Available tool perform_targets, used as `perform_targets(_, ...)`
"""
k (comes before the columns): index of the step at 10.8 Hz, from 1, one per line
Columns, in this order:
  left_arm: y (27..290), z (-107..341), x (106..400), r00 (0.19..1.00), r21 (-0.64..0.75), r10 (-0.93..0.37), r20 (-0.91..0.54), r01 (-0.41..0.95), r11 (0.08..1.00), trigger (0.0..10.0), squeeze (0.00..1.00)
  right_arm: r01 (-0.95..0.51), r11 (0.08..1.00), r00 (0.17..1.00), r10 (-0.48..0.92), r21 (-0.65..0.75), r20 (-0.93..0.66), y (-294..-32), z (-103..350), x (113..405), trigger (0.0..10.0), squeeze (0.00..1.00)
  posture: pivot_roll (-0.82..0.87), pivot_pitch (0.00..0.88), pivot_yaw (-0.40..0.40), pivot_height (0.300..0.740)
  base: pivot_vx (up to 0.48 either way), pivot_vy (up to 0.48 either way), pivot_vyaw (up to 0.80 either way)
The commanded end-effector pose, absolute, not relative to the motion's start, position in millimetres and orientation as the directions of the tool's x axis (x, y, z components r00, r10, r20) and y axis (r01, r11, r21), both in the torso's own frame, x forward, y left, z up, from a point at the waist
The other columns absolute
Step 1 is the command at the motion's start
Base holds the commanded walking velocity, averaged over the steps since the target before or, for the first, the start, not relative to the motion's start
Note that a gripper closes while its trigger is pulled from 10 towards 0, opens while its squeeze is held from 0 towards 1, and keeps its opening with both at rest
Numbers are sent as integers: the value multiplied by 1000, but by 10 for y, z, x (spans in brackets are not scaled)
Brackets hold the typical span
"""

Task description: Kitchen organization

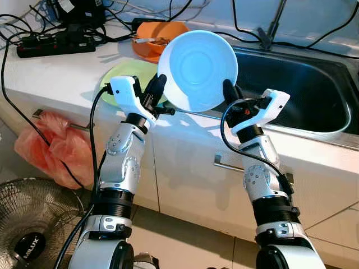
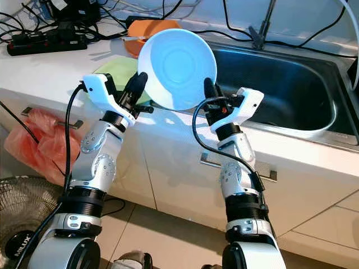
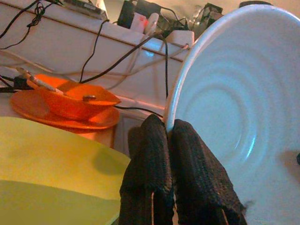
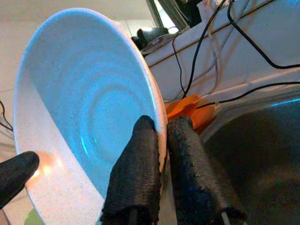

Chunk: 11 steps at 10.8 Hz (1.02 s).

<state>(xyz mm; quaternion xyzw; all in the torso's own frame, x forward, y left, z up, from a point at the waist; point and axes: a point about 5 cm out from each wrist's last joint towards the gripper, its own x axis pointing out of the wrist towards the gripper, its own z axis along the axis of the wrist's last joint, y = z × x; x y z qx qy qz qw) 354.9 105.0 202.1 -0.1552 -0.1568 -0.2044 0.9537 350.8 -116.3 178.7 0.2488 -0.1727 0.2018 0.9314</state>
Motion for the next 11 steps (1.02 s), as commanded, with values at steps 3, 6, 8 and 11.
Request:
perform_targets(3,955,2096,3518,839,-197,-382,388,481,854,10000,0,-502,774,841,334,385,425,-1074,1803,3500,0,0,197,51,-14,740,0,0,0)
perform_targets(6,968,2073,3534,846,-194,-379,375,472,860,10000,1000,-501,774,843,334,388,422,-1067,1804,3506,0,0,198,52,-15,740,0,0,0)
perform_targets(8,959,2059,3531,847,-186,-385,367,473,861,10000,1000,-499,774,844,334,389,419,-1067,1802,3511,0,0,198,52,-17,740,0,0,0)
perform_targets(11,951,2045,3531,850,-170,-386,358,466,868,10000,1000,-493,775,848,326,396,419,-1075,1804,3516,0,0,197,47,-18,740,0,0,0)
